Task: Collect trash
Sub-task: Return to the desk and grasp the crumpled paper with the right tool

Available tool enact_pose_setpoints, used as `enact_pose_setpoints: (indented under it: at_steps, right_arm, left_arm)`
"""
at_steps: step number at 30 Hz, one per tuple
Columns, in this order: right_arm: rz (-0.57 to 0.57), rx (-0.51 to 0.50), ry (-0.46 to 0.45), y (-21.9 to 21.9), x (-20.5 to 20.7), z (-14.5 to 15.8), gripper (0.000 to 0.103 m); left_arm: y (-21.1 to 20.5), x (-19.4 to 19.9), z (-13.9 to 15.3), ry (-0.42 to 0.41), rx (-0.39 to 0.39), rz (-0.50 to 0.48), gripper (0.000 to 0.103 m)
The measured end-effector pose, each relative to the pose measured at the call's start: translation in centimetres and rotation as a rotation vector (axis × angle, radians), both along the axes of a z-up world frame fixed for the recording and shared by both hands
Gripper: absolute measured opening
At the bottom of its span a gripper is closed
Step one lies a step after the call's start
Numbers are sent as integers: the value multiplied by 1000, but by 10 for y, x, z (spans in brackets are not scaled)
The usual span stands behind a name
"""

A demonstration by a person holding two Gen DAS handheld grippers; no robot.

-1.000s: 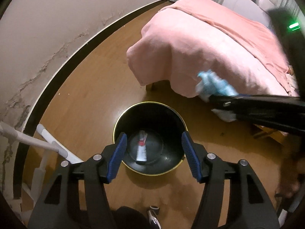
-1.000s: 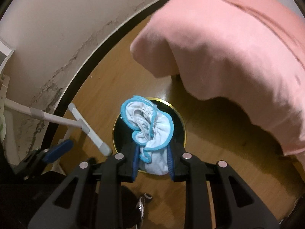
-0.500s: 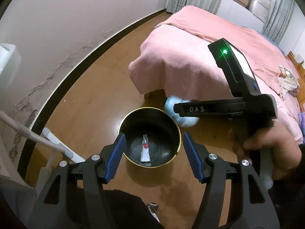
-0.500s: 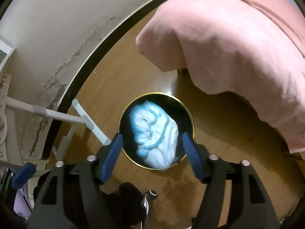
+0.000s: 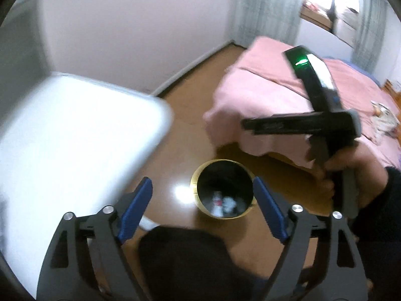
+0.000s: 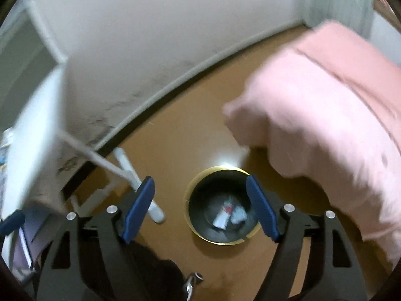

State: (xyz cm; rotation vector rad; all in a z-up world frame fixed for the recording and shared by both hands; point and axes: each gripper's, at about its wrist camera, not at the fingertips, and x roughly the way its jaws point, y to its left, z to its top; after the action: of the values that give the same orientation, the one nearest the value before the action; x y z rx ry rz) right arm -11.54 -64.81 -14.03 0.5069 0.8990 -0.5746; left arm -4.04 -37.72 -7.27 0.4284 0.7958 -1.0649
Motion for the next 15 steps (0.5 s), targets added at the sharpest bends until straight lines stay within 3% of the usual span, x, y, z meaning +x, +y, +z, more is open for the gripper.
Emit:
enact_pose_setpoints:
  at_steps: [3, 7, 11, 15]
  right_arm:
    - [115, -41, -79, 51, 20, 40, 76]
    - [328, 8, -167, 135, 62, 72, 78]
    - [564, 108, -185, 222, 118, 80, 78]
    - [683, 169, -171, 293, 171, 80, 78]
  left_arm:
    - [68, 18, 20, -37, -6, 122, 86]
    - [164, 46, 35, -65, 9, 341, 87]
    - [256, 67, 41, -56, 13, 572, 88]
    - [324, 81, 45, 9, -28, 764, 88]
